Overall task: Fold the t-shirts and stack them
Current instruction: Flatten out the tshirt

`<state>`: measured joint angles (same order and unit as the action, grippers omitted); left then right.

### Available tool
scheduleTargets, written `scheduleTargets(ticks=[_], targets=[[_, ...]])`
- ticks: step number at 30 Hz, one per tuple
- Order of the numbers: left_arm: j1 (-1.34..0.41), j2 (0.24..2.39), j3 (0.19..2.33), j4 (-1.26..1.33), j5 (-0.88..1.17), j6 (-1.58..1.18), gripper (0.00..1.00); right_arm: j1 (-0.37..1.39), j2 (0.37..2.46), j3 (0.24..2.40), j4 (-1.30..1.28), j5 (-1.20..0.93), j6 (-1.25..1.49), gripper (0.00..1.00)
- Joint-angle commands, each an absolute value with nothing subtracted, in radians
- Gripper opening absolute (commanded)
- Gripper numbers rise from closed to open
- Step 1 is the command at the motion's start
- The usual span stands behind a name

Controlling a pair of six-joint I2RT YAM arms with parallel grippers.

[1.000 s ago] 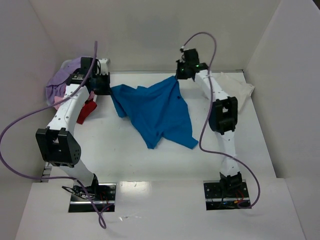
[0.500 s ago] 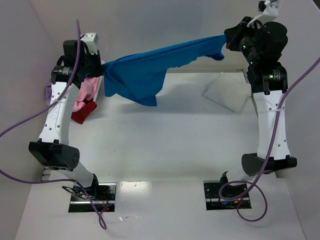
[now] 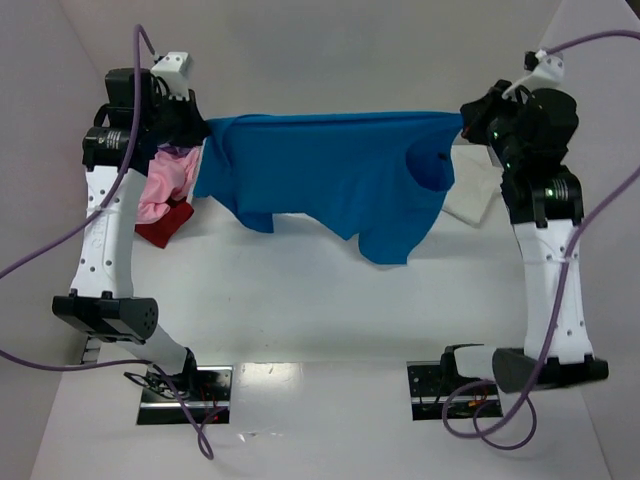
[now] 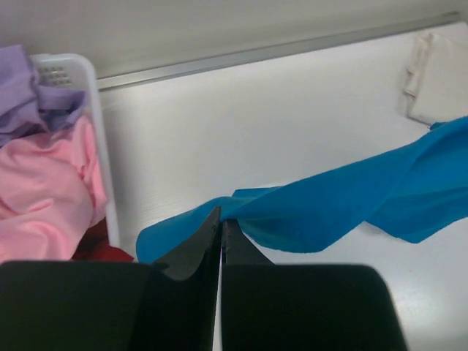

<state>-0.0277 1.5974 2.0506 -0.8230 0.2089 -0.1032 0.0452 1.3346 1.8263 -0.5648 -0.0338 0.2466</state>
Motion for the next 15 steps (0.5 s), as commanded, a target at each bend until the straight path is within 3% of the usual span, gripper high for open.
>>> scheduleTargets(ticks=[1, 6, 15], targets=[[0.002, 1.603, 2.030, -0.854, 0.327, -0.037, 0.00, 0.012, 1.137, 1.635, -0.567, 0.023, 0.285, 0.00], [-0.121, 1.603, 1.857, -0.865, 0.336, 0.001, 0.00, 0.012, 1.052, 1.334, -0.610, -0.086, 0.360, 0.00], [-0.275, 1.660, 1.657, -0.865, 0.229, 0.025, 0.04, 0.012, 1.031, 1.230, -0.657, 0.123, 0.373, 0.01]])
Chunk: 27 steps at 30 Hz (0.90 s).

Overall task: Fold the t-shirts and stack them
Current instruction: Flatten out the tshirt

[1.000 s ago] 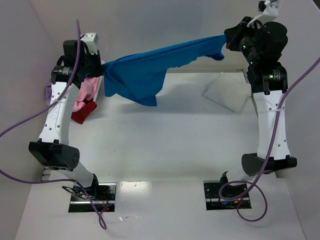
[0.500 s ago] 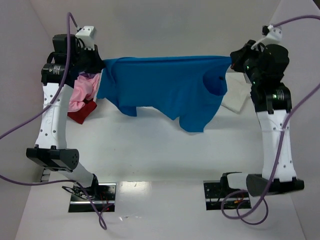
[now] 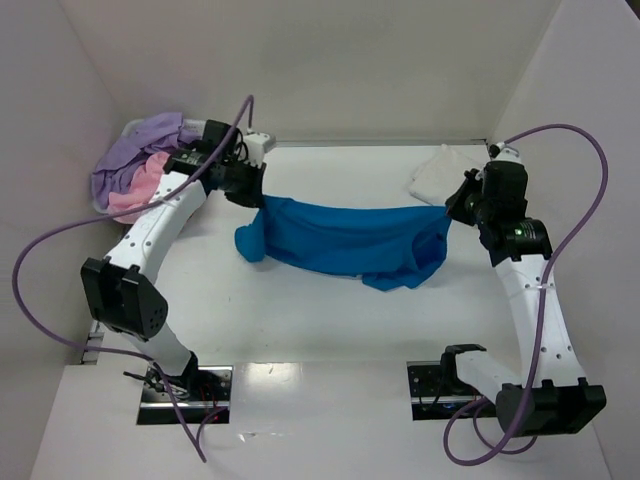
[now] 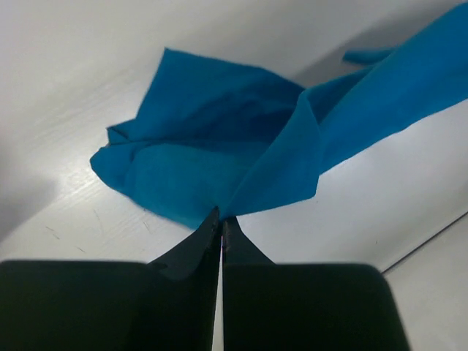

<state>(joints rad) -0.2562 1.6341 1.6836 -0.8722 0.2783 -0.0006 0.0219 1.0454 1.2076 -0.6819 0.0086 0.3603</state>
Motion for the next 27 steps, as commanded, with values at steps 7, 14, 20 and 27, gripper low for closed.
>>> scheduleTargets(ticks=[7, 14, 20, 27], targets=[[-0.285, 1.736, 1.618, -0.834, 0.114, -0.024, 0.07, 0.012, 1.081, 1.220, -0.586, 0.150, 0.391, 0.01], [-0.255, 1.700, 1.742, -0.854, 0.079, -0.025, 0.00, 0.012, 1.150, 1.252, -0.577, 0.173, 0.382, 0.00], [-0.284, 1.615, 1.998, -0.917, 0.343, 0.026, 0.00, 0.003, 1.115, 1.325, -0.587, 0.207, 0.382, 0.00], [-0.295, 1.447, 1.974, -0.963, 0.385, -0.018, 0.00, 0.003, 1.046, 1.535, -0.629, 0.131, 0.364, 0.00]])
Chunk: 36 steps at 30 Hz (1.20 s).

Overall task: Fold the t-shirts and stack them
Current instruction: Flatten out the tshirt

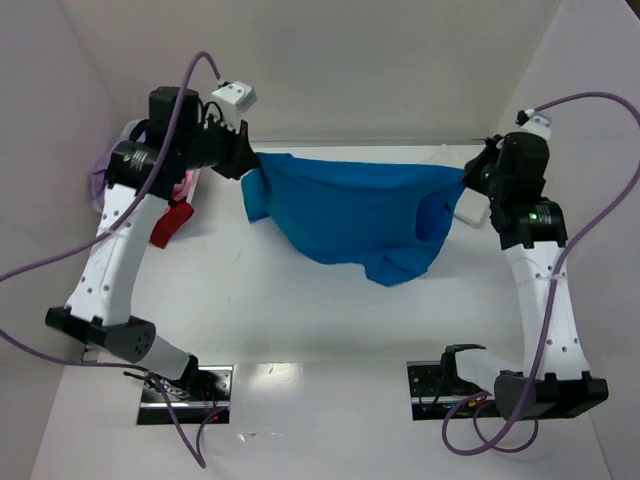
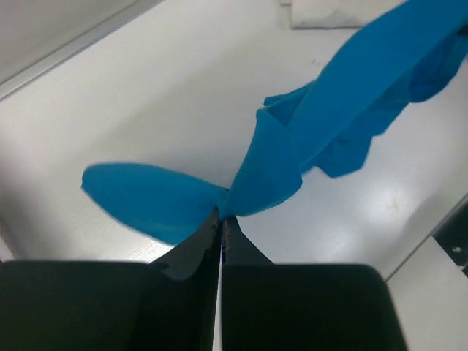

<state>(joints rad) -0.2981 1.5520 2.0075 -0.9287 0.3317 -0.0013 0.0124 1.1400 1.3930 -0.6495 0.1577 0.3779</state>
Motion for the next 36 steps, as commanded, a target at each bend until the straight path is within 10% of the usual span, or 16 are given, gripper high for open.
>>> scheduleTargets(ticks=[1, 11, 31, 36], targets=[[-0.295, 1.383, 1.965, -0.963, 0.364, -0.018, 0.00, 0.003, 1.046, 1.580, -0.629, 0.120, 0.364, 0.00], [-0.295, 1.160, 1.926, -0.943, 0.302, -0.080, 0.00, 0.003, 0.959, 1.715, -0.706, 0.083, 0.374, 0.00], [-0.245, 1.718, 1.514, -0.715, 0.305, -0.040, 0.00, 0.003, 1.244, 1.192, -0.362, 0.080, 0.419, 0.00], [-0.245, 1.825, 1.523, -0.693, 0.249, -0.052, 0.49, 0.003, 1.276, 1.155, -0.313, 0.071, 0.419, 0.00]])
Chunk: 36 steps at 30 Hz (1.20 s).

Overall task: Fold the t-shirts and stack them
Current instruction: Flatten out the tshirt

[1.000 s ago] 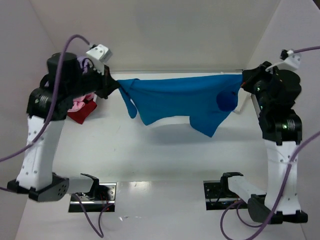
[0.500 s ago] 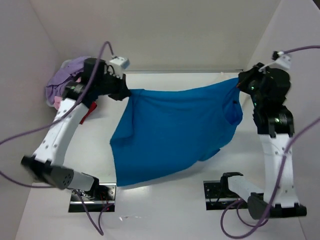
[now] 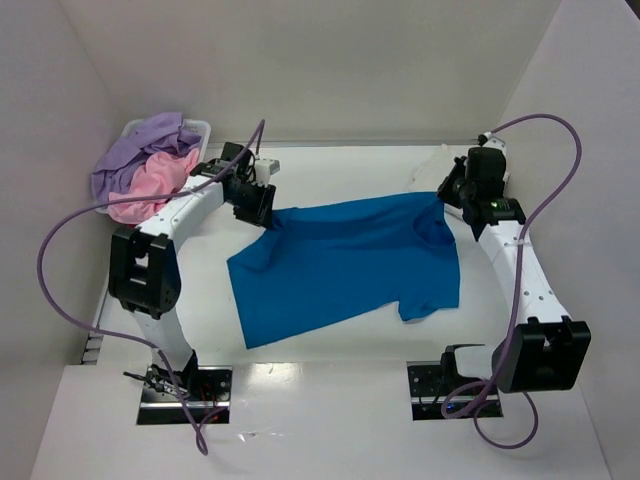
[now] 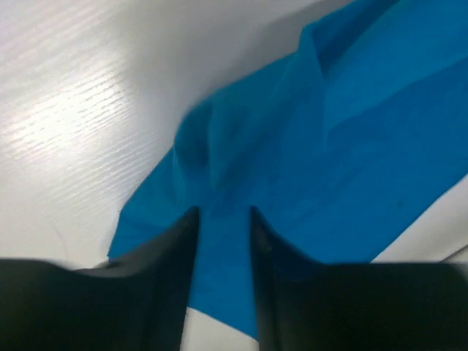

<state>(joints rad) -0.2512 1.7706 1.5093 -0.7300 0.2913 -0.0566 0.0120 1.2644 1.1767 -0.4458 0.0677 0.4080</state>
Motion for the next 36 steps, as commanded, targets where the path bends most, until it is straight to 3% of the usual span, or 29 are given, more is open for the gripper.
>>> scheduleTargets(ticks=[1, 5, 7, 13, 22, 29, 36], targets=[[-0.245, 1.825, 1.523, -0.693, 0.236, -0.052, 0.56, 0.003, 1.287, 1.155, -0.304, 0.071, 0.410, 0.00], [-0.245, 1.801, 1.523, -0.684, 0.200, -0.087, 0.77, 0.003, 1.324, 1.146, -0.281, 0.060, 0.410, 0.00], [-0.245, 1.764, 1.508, -0.684, 0.173, -0.110, 0.82, 0.003, 1.336, 1.146, -0.269, 0.051, 0.410, 0.00], [-0.402, 1.657, 1.387, -0.697, 0.116, -0.175, 0.84, 0.003, 1.387, 1.155, -0.250, 0.051, 0.400, 0.00], [-0.528, 1.735, 1.289, -0.719, -0.168, -0.356, 0.82, 0.003, 1.396, 1.155, -0.239, 0.041, 0.391, 0.00], [-0.528, 1.799, 1.247, -0.701, -0.172, -0.382, 0.78, 0.003, 1.396, 1.146, -0.230, 0.041, 0.391, 0.00], [-0.528, 1.887, 1.285, -0.620, -0.187, -0.432, 0.62, 0.003, 1.396, 1.146, -0.230, 0.041, 0.391, 0.00]])
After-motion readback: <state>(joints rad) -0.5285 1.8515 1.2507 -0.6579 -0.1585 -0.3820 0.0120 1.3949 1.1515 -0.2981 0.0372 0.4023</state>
